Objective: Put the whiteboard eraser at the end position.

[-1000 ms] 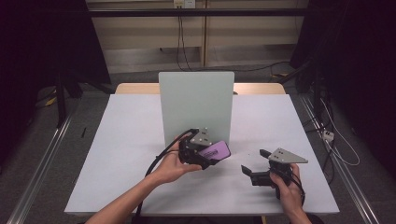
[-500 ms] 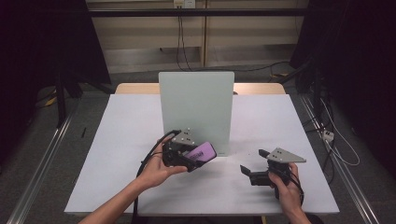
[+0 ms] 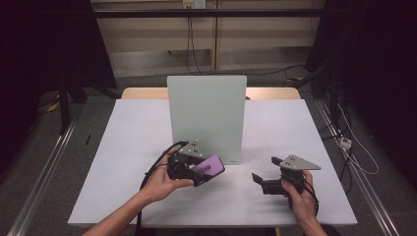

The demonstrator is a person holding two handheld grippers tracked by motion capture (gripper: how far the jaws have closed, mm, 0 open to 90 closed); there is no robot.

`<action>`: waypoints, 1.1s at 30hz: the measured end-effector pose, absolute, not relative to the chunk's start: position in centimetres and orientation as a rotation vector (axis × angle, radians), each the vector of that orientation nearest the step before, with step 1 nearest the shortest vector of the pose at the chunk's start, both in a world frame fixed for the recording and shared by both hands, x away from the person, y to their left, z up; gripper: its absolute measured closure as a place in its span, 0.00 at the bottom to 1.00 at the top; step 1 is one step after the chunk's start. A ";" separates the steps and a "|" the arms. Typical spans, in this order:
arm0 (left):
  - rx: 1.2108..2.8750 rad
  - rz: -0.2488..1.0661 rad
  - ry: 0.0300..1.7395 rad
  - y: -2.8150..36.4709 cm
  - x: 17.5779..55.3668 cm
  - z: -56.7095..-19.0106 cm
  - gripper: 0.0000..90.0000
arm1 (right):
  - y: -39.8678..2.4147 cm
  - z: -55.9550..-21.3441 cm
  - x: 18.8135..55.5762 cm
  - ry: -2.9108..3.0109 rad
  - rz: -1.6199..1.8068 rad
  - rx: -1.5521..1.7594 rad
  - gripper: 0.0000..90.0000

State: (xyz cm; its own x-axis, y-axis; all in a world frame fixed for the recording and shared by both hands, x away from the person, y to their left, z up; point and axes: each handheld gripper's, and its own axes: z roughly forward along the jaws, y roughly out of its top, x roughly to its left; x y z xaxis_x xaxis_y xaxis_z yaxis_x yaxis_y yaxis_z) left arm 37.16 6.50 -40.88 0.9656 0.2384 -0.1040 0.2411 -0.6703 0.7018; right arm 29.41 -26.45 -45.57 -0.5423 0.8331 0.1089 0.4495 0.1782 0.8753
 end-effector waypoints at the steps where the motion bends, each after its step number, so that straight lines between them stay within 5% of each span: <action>1: 2.326 -0.010 0.331 6.6 37.2 -40.9 0.45 | -26.4 -45.6 29.4 2.062 1.322 1.214 0.05; 33: 2.470 -0.116 0.257 4.6 35.4 -41.9 0.45 | -26.6 -45.6 29.4 2.067 1.335 1.203 0.05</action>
